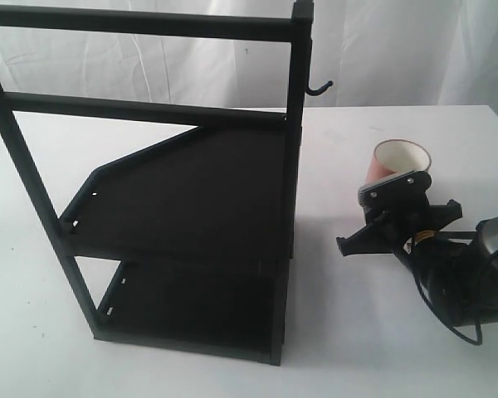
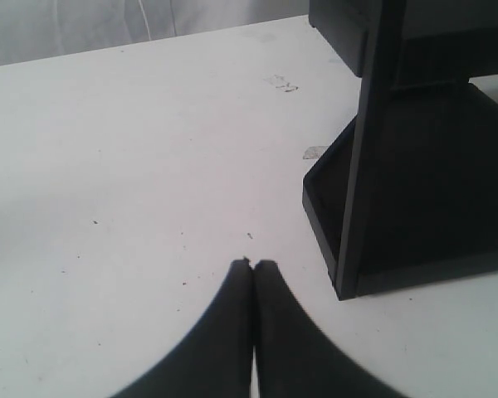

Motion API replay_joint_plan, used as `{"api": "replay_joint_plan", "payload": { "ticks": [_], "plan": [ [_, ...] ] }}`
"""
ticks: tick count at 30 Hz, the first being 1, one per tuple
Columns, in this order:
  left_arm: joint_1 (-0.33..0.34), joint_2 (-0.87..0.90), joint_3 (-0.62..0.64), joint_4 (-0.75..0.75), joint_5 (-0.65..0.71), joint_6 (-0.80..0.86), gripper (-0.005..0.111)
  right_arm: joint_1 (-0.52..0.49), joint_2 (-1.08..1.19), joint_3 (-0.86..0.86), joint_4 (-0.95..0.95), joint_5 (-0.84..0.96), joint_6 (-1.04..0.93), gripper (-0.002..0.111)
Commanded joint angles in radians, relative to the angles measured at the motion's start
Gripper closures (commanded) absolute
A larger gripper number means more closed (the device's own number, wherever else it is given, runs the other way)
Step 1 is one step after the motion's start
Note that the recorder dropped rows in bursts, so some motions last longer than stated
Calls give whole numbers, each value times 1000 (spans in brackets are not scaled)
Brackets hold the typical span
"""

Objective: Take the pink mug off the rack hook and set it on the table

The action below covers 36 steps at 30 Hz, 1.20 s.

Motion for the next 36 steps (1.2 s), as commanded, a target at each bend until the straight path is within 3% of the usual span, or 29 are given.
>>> {"api": "replay_joint_plan", "payload": {
  "ticks": [1,4,11,22,36],
  "plan": [
    [3,-5,5,-2,-1,-6,107,0,2,12,20,59,47,76],
    [3,-5,5,-2,-1,-6,107,0,2,12,20,59,49,76],
    [3,-5,5,-2,-1,-6,107,0,-9,12,22,38,47,62],
    [3,-5,5,-2,-1,-6,107,0,-65,79,49,-14,53,62],
    [3,-5,5,-2,-1,-6,107,0,-147,248,53,-151,212,62]
  ]
}}
